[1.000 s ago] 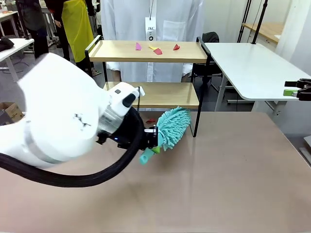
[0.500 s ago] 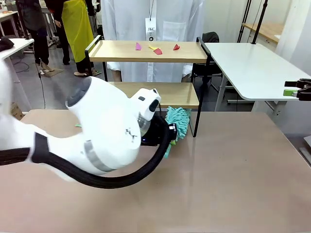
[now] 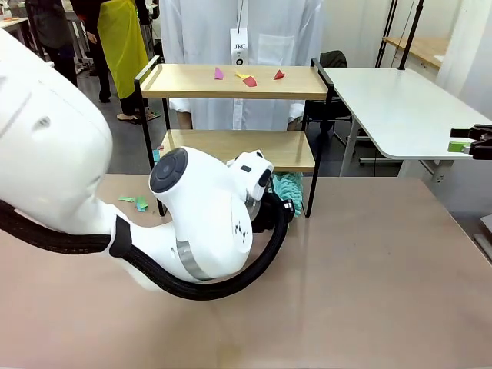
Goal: Clean the shelf.
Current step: Clean the specific section of the Shelf indicated by the human with the Duster.
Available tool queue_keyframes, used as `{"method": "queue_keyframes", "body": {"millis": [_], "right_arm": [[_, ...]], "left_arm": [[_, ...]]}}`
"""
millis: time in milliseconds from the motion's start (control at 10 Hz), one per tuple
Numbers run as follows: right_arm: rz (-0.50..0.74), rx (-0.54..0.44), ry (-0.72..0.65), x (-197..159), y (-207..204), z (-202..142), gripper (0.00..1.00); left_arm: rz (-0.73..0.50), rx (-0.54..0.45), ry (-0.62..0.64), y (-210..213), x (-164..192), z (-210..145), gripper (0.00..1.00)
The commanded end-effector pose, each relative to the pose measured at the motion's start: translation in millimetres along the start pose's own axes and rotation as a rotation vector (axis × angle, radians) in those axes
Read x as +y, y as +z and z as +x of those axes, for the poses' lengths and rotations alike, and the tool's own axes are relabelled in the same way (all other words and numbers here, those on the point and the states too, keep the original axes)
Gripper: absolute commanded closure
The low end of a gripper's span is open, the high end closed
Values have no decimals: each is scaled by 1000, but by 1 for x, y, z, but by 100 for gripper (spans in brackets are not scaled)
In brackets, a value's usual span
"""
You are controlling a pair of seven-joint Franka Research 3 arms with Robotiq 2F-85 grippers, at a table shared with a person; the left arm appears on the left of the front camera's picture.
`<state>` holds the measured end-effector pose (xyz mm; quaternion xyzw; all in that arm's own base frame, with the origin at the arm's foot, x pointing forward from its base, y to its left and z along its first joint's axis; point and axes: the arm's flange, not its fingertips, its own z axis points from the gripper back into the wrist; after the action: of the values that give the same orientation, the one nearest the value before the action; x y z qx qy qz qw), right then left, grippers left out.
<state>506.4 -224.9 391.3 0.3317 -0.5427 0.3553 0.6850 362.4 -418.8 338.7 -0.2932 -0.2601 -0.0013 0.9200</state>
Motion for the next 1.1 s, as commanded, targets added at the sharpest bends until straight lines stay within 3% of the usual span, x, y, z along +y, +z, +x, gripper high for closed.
{"method": "queue_keyframes", "body": {"millis": [0, 400, 700, 1000], "right_arm": [[-7, 12, -13, 1, -2, 5, 0], [-7, 12, -13, 1, -2, 5, 0], [-7, 12, -13, 1, -2, 5, 0], [-7, 12, -13, 1, -2, 5, 0]], "left_arm": [[19, -3, 21, -14, 3, -6, 87], [72, 28, 54, -21, 9, -2, 87], [45, 21, 38, -25, 24, -6, 87], [155, 72, 52, -9, 49, 10, 87]]}}
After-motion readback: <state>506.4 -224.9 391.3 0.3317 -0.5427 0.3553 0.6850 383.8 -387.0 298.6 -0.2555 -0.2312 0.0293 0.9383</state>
